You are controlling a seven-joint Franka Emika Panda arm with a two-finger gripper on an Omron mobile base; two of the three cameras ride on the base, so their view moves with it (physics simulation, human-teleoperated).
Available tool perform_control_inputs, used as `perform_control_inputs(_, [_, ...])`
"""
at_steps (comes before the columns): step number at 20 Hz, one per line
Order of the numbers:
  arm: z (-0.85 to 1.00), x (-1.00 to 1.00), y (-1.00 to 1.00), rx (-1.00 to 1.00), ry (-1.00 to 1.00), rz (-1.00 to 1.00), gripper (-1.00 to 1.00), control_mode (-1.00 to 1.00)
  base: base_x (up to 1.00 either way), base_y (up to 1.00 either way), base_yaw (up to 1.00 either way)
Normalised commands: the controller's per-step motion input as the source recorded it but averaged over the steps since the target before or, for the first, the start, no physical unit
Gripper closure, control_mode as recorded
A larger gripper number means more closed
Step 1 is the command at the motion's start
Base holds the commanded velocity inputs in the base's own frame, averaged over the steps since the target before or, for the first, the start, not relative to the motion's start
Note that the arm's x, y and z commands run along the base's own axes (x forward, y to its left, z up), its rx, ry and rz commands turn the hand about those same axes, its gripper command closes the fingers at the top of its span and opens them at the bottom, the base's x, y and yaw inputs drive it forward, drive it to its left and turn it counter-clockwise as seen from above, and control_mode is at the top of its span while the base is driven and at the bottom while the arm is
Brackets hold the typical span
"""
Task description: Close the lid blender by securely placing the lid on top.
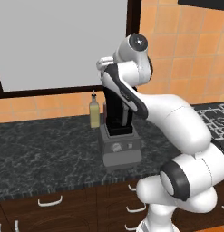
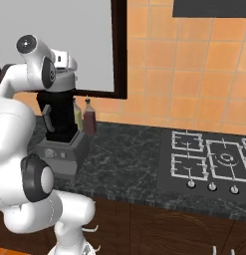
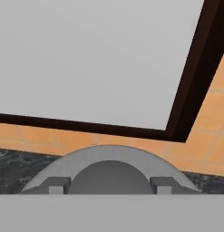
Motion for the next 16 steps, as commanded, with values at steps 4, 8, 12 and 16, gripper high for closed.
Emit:
perform_control_inputs(4, [-0.12, 0.06, 0.13, 0.00, -0.08, 0.00, 1.00, -1.00, 0.00, 0.00, 0.00])
perform_control_inputs(8, [-0.19, 0.11, 0.12, 0.00, 0.00, 0.00, 1.00, -1.00, 0.00, 0.00, 0.00])
perform_control_inputs(12, [-0.11, 0.04, 0.08, 0.00, 0.00, 0.00, 1.00, -1.00, 0.00, 0.00, 0.00])
perform_control_inputs(16, [0.00, -0.03, 0.03, 0.00, 0.04, 0.00, 1.00, -1.00, 0.00, 0.00, 0.00])
